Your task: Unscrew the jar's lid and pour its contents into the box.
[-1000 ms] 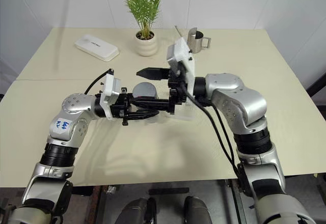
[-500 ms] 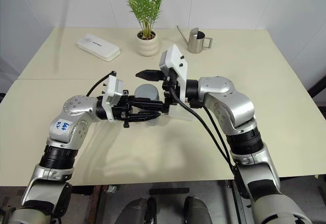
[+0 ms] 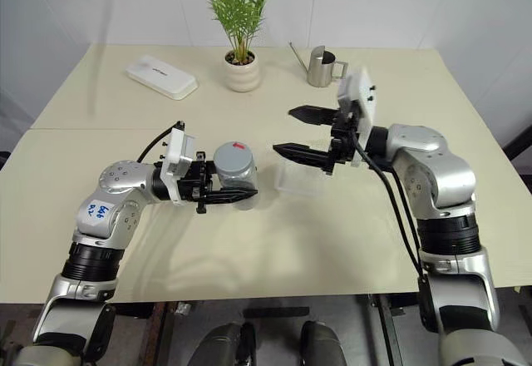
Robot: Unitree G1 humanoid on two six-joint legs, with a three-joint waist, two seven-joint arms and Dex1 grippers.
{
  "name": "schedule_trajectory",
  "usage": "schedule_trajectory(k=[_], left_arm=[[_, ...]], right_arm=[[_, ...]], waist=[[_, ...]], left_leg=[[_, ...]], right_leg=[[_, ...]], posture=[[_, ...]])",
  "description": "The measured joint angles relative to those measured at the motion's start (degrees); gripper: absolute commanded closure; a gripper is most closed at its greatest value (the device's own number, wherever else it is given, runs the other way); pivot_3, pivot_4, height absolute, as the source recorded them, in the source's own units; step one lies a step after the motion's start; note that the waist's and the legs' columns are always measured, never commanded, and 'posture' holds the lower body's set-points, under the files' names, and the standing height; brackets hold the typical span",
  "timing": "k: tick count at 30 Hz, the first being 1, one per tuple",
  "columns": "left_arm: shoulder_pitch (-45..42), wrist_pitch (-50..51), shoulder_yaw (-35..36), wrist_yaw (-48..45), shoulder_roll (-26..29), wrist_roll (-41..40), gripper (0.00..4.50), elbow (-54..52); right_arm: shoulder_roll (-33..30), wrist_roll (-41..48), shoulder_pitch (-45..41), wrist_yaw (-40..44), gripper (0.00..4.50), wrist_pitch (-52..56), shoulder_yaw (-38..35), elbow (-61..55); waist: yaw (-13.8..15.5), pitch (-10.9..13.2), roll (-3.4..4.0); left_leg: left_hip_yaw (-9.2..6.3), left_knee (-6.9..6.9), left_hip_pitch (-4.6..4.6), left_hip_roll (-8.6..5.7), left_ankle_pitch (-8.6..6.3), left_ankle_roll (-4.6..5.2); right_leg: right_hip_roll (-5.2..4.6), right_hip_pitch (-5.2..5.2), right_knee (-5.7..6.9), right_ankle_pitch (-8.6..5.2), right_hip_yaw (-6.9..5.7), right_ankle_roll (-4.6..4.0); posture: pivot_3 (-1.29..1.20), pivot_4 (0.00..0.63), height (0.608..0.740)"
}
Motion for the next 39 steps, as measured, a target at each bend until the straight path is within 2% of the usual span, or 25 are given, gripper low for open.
schedule_trajectory(k=[6, 10, 17, 25, 39], left_arm=[[-0.02, -0.45, 0.01, 0.04, 0.11, 0.05, 2.53, 0.39], [-0.1, -0.76, -0.03, 0.14, 0.14, 0.12, 2.53, 0.58], [-0.26, -0.81, -0.62, 0.9, -0.08, 0.3, 2.53, 1.49], [-0.3, -0.81, -0.67, 1.15, -0.08, 0.3, 2.53, 1.89], [-0.41, -0.8, -0.66, 1.77, 0.46, 0.4, 2.53, 2.02]], right_arm=[[-0.01, 3.99, 0.02, 1.61, 0.01, 3.29, -1.06, -4.18], [4.42, 6.4, -1.01, -1.23, 0.01, 6.82, 0.95, -8.49], [10.18, 3.12, -3.67, -7.43, 0.01, 7.78, 7.58, -10.97], [11.27, -1.37, -3.78, -7.61, 0.01, 5.25, 10.72, -8.43], [8.01, -1.14, -3.69, -2.57, 0.01, 3.09, 9.21, -5.97]], waist=[[0.21, 0.0, 0.0], [0.1, 0.0, 0.0], [0.37, 0.0, 0.0], [0.15, 0.0, 0.0], [0.19, 0.0, 0.0]], left_leg=[[0.0, 0.0, 0.0, 0.02, 0.0, 0.0], [-0.01, 0.01, 0.02, 0.02, 0.0, 0.0], [-0.05, 0.01, -0.02, -0.01, 0.0, -0.01], [-0.02, 0.01, -0.02, -0.01, 0.0, -0.01], [-0.01, 0.02, -0.02, -0.01, 0.0, 0.0]], right_leg=[[0.0, 0.0, -0.01, 0.0, -0.01, 0.0], [-0.01, 0.0, 0.03, 0.0, 0.02, -0.01], [-0.02, -0.02, 0.02, 0.0, 0.0, -0.01], [0.02, -0.02, 0.02, 0.0, 0.0, 0.0], [0.02, -0.02, 0.02, 0.0, 0.0, 0.0]], posture=[[0.0, 0.15, 0.74], [0.0, 0.15, 0.74], [0.0, 0.15, 0.74], [0.0, 0.15, 0.74], [0.0, 0.15, 0.74]])
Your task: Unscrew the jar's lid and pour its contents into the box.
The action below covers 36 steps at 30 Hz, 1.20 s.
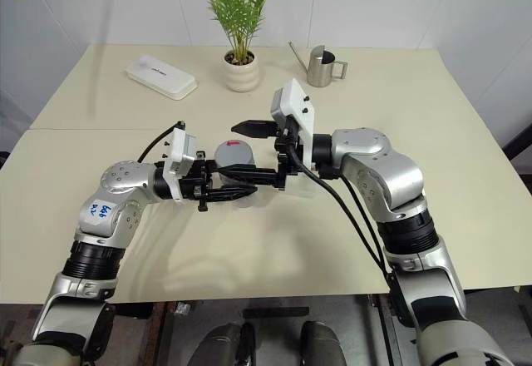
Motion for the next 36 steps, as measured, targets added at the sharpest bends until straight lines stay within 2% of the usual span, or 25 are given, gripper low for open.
schedule_trajectory(k=[16, 24, 31, 36], left_arm=[[0.29, -0.01, 0.06, -0.7, 1.07, 0.06, 2.53, -0.08], [0.39, -0.02, 0.06, -1.03, 1.62, 0.06, 2.53, -0.12], [0.38, -0.4, -0.05, -0.99, 1.67, 0.31, 2.53, -0.08], [0.38, -0.44, -0.12, -1.01, 1.66, 0.34, 2.53, -0.04]], right_arm=[[-3.77, 1.2, 3.07, 2.38, 0.01, -0.2, -2.6, -0.09], [-6.23, 4.68, 3.61, 7.08, 0.01, 1.3, -4.26, -1.45], [-2.58, 3.29, -0.24, 5.86, 0.01, -0.08, -4.04, 2.01], [0.56, 1.07, -0.9, 4.47, 0.01, -0.43, -1.27, 2.62]], waist=[[0.05, 0.0, 0.0], [0.06, 0.0, 0.0], [-0.15, 0.0, 0.0], [0.0, 0.0, 0.0]], left_leg=[[0.0, 0.0, 0.0, 0.0, 0.0, 0.0], [0.0, 0.01, 0.01, 0.01, 0.0, 0.0], [0.01, 0.02, 0.03, 0.05, 0.0, -0.01], [0.0, 0.03, 0.0, 0.03, 0.0, -0.01]], right_leg=[[0.0, 0.0, -0.01, 0.0, 0.0, 0.0], [0.0, 0.01, 0.0, 0.0, 0.01, 0.0], [0.03, 0.0, 0.03, 0.0, 0.02, 0.0], [0.01, 0.0, 0.01, 0.0, 0.01, 0.0]], posture=[[0.0, 0.15, 0.74], [0.0, 0.15, 0.74], [0.0, 0.15, 0.74], [0.0, 0.15, 0.74]])
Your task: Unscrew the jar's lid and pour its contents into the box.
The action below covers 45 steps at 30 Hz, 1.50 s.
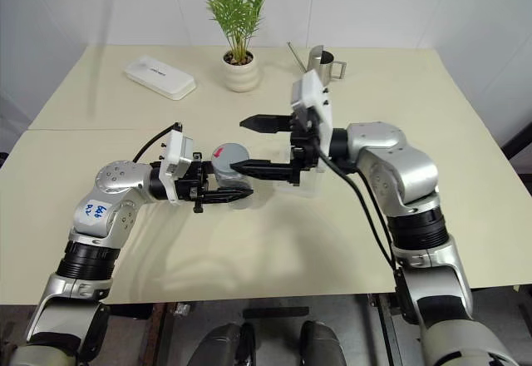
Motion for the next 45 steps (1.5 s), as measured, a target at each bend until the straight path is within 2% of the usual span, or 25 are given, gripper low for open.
schedule_trajectory(k=[10, 13, 17, 23, 26, 30, 32, 37, 45], left_arm=[[0.0, 0.0, -0.02, 0.01, 0.0, 0.01, 2.53, 0.03], [0.0, 0.0, -0.03, 0.01, 0.0, 0.01, 2.53, 0.02], [0.0, 0.05, 0.16, 0.56, 0.06, 0.09, 2.53, 0.14], [-0.05, 0.04, 0.33, 0.56, 0.09, -0.03, 2.53, 0.08], [0.0, -0.28, 0.39, 0.24, 0.2, -0.04, 2.53, -0.29], [0.78, -0.22, 0.43, 0.27, 0.7, -0.02, 2.53, -0.2], [1.21, -0.23, 0.68, 0.47, 0.75, -0.02, 2.53, -0.26], [2.96, -0.17, 1.34, 1.41, 0.64, -0.04, 2.53, -0.18], [2.16, -0.2, 2.15, 2.9, -0.49, -0.07, 2.53, 1.22]], right_arm=[[2.26, -1.21, 0.0, -1.13, 0.01, 0.21, 1.81, 0.03], [2.66, -1.34, 0.0, -1.65, 0.63, 0.21, 1.82, 0.03], [3.2, -1.28, 0.01, -1.7, 1.93, 0.21, 2.36, -0.08], [3.85, 0.95, 0.01, -2.79, 1.95, 2.96, 1.2, -0.35], [5.08, 6.47, -0.02, -5.96, 1.95, 6.88, -3.81, -0.81], [1.89, 9.44, 0.22, -9.3, 1.95, 8.85, -10.46, -2.23], [-1.42, 8.74, 3.15, -9.96, 1.95, 8.13, -11.89, -3.31], [-7.68, 0.8, 14.29, -12.21, 1.95, -1.92, -16.46, -0.64], [-8.17, -11.86, 24.49, -16.19, 1.95, -24.03, -19.89, 22.4]], waist=[[-0.06, 0.0, 0.0], [-0.07, 0.0, 0.0], [-0.08, 0.0, 0.0], [-0.07, 0.0, 0.0], [0.04, 0.0, 0.01], [0.16, 0.0, 0.01], [0.18, 0.0, 0.0], [0.19, 0.0, 0.0], [-0.02, 0.01, 0.02]], left_leg=[[0.0, 0.0, 0.01, 0.0, 0.0, 0.0], [0.0, 0.0, 0.01, 0.0, 0.0, 0.0], [0.0, 0.0, 0.01, 0.0, 0.0, 0.0], [-0.01, 0.0, 0.01, 0.0, 0.0, 0.0], [-0.01, 0.0, 0.0, -0.01, 0.0, 0.0], [-0.05, 0.0, 0.0, -0.04, -0.01, 0.01], [-0.05, -0.02, 0.0, -0.04, -0.01, 0.01], [0.04, -0.07, 0.01, -0.04, -0.01, 0.01], [0.15, -0.01, 0.12, -0.03, 0.02, 0.04]], right_leg=[[0.01, 0.0, 0.02, 0.0, 0.01, 0.0], [0.01, 0.0, 0.02, 0.0, 0.01, 0.0], [0.01, 0.0, 0.01, 0.0, 0.0, 0.0], [0.01, 0.0, 0.02, 0.0, 0.0, 0.0], [-0.01, 0.0, 0.02, 0.0, 0.0, 0.0], [-0.03, 0.01, 0.0, 0.0, 0.0, 0.0], [-0.03, 0.01, -0.01, 0.0, 0.01, 0.0], [-0.01, 0.01, -0.08, 0.0, 0.0, 0.0], [0.01, 0.06, 0.04, 0.02, 0.14, 0.03]], posture=[[0.0, 0.15, 0.74], [0.0, 0.15, 0.74], [0.0, 0.15, 0.74], [0.0, 0.15, 0.74], [0.0, 0.15, 0.74], [0.0, 0.15, 0.74], [0.0, 0.15, 0.74], [0.0, 0.15, 0.74], [0.0, 0.15, 0.74]])
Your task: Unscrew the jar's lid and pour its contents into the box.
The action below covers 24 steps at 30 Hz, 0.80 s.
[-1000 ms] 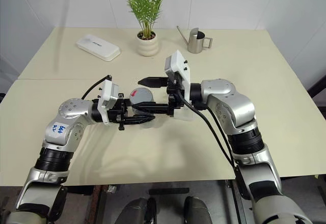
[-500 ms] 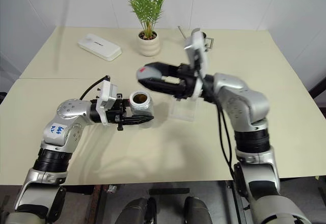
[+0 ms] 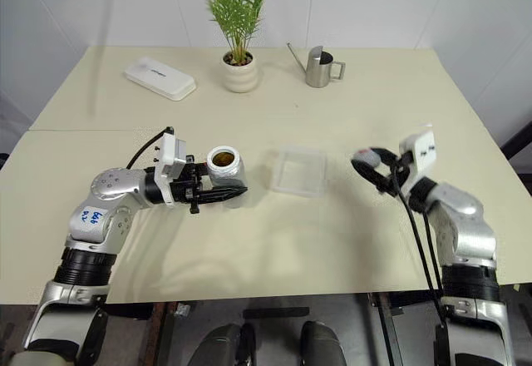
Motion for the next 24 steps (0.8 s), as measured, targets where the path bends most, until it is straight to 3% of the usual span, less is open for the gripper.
schedule_trajectory(k=[6, 12, 19, 24], left_arm=[[-1.1, 0.01, 0.0, 0.33, -0.52, 0.0, 2.53, 0.87], [-2.6, -0.17, 0.27, 0.76, -0.9, 0.0, 2.53, 1.72], [-7.13, -2.92, -0.58, 0.81, -2.23, 1.16, 2.53, 5.87], [-12.93, -7.13, -3.14, 2.45, -4.77, 5.97, 2.53, 12.07]], right_arm=[[1.69, -1.28, 1.68, -1.03, 0.01, -5.38, -0.12, 6.31], [1.03, 3.21, 3.75, 0.16, 0.01, -0.2, -1.49, -2.46], [-8.67, 10.05, 7.07, 5.02, 0.01, 14.58, -0.56, -25.0], [-12.55, 12.76, 6.73, 5.8, 0.01, 21.51, 1.07, -33.89]], waist=[[-0.38, 0.0, 0.0], [-0.04, 0.02, 0.05], [0.33, 0.01, 0.08], [0.68, 0.01, 0.07]], left_leg=[[0.0, 0.0, 0.05, 0.04, 0.02, -0.03], [-0.04, 0.04, 0.09, 0.04, 0.02, -0.03], [-0.16, 0.05, 0.05, 0.04, 0.01, -0.02], [-0.19, 0.08, 0.0, 0.03, 0.01, -0.02]], right_leg=[[0.04, 0.02, 0.04, 0.0, 0.06, 0.0], [0.02, 0.06, 0.06, 0.0, 0.1, 0.0], [-0.03, 0.12, -0.05, 0.01, 0.08, -0.02], [-0.03, 0.11, -0.07, 0.04, -0.09, -0.04]], posture=[[0.0, 0.15, 0.74], [0.0, 0.15, 0.74], [0.0, 0.15, 0.74], [0.0, 0.15, 0.74]])
